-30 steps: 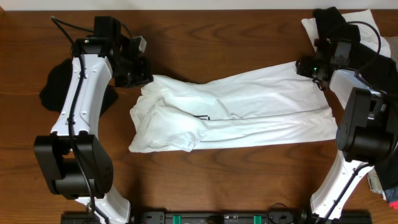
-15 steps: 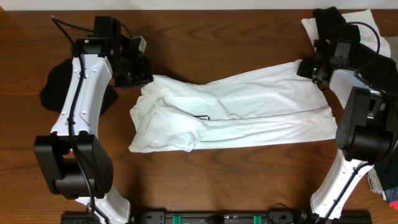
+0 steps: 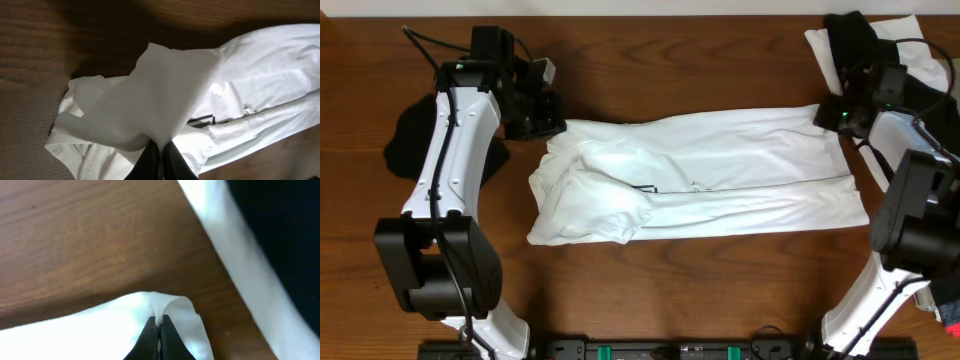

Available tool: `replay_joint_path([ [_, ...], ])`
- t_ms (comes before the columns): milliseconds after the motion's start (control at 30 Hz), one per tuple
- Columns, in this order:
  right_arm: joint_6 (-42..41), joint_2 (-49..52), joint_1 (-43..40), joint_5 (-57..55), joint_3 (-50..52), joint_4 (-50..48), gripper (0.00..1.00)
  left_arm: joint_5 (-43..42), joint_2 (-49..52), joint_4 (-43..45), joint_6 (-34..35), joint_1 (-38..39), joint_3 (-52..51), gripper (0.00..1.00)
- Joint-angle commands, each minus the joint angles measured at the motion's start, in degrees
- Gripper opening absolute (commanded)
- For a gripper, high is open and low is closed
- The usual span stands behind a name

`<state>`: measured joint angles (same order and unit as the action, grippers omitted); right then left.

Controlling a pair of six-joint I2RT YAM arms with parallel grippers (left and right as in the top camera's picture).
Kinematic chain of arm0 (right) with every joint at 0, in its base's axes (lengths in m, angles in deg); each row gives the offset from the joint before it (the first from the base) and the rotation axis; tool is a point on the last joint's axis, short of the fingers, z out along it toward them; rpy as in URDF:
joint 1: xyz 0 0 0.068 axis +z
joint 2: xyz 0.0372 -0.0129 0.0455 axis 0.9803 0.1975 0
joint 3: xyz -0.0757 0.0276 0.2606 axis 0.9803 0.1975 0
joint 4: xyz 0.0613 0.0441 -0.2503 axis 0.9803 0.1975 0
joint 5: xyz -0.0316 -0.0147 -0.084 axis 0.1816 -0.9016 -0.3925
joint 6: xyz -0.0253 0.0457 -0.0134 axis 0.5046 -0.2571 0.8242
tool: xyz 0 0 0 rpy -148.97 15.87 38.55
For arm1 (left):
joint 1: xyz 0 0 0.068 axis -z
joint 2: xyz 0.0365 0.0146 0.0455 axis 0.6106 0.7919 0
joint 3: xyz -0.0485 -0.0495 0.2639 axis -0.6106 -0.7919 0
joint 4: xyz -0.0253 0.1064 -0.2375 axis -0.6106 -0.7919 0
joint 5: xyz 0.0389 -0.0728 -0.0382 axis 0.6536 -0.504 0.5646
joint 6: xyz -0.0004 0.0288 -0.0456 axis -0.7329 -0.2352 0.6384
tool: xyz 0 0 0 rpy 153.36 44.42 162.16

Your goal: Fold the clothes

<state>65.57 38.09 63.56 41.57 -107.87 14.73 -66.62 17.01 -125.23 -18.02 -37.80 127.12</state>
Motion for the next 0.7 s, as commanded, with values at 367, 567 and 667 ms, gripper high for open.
replay_joint_path([
  [367, 0.8, -7.4, -1.1, -0.2, -1.4, 7.2, 0.01, -0.6, -0.8, -0.3, 0.3, 0.0, 0.2, 0.06],
  [567, 2.0, -8.1, -1.3, -0.2, -4.3, 14.8, 0.01, -0.6, -0.8, -0.9, 0.3, 0.0, 0.2, 0.07],
  [667, 3.3, -8.1, -1.5, -0.3, -6.1, 20.2, 0.01, -0.6, -0.9, -2.6, 0.3, 0.0, 0.2, 0.06],
])
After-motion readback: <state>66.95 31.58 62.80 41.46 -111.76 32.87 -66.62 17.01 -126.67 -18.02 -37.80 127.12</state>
